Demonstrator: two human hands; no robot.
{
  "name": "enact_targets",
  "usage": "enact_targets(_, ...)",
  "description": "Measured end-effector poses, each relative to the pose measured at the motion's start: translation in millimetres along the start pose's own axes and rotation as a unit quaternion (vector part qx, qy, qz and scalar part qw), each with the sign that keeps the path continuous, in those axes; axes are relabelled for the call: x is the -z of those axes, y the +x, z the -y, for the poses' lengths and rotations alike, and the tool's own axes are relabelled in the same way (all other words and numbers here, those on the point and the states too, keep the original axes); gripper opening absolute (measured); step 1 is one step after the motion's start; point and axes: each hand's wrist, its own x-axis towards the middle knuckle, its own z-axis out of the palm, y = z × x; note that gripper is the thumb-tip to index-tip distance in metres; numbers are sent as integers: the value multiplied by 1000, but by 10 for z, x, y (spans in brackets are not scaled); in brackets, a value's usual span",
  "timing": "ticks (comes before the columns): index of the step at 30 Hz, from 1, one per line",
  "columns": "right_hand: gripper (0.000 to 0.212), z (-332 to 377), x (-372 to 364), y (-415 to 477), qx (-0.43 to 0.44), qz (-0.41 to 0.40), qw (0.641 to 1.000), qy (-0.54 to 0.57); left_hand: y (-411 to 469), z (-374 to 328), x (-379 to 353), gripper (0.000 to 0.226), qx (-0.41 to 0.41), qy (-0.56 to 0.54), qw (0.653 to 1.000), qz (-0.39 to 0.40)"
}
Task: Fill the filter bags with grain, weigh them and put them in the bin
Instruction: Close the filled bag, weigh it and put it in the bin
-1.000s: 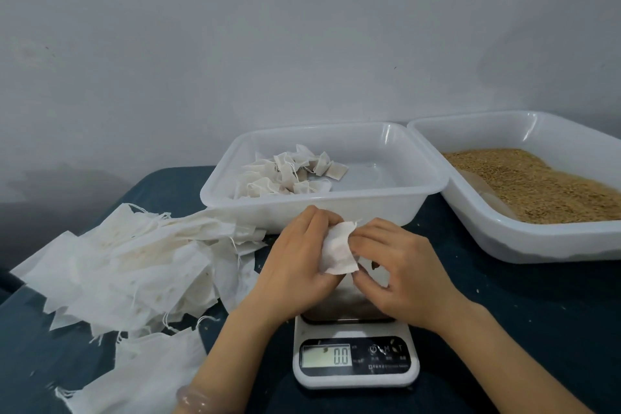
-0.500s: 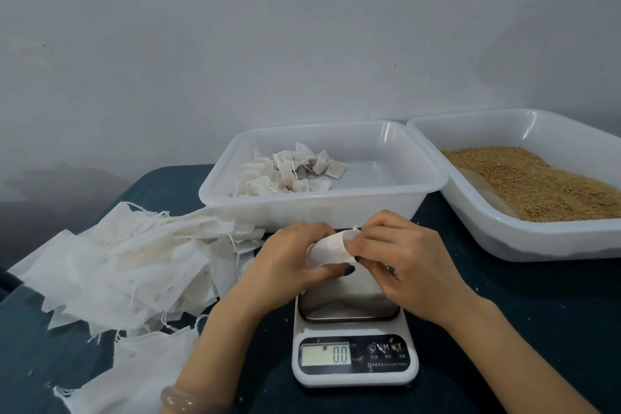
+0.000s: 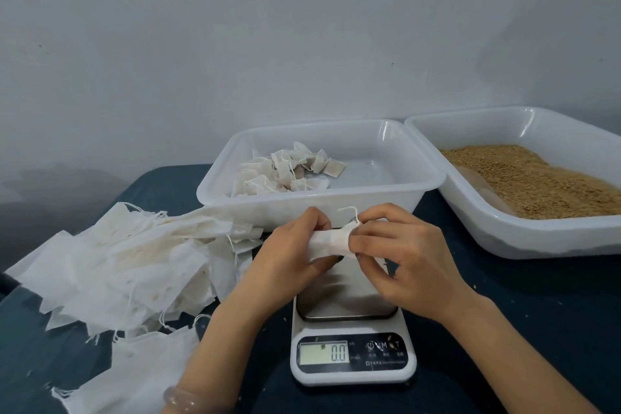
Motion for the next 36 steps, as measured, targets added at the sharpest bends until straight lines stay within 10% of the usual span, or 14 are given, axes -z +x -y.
enact_targets(11, 30, -70, 213, 141, -145, -215, 966, -5, -9, 53, 35, 32, 35, -32, 998, -31)
enact_targets(15, 31, -601, 465, 216, -326, -86, 932, -131, -13, 68, 31, 32, 39, -36, 998, -37)
enact_targets(23, 30, -1511, 872, 118, -573, 293, 727, -240, -22, 65, -16, 31, 35, -15, 999, -26)
enact_targets(36, 26, -1315, 993, 114, -586, 245, 726, -262, -76, 116, -36, 31, 43, -20, 999, -26)
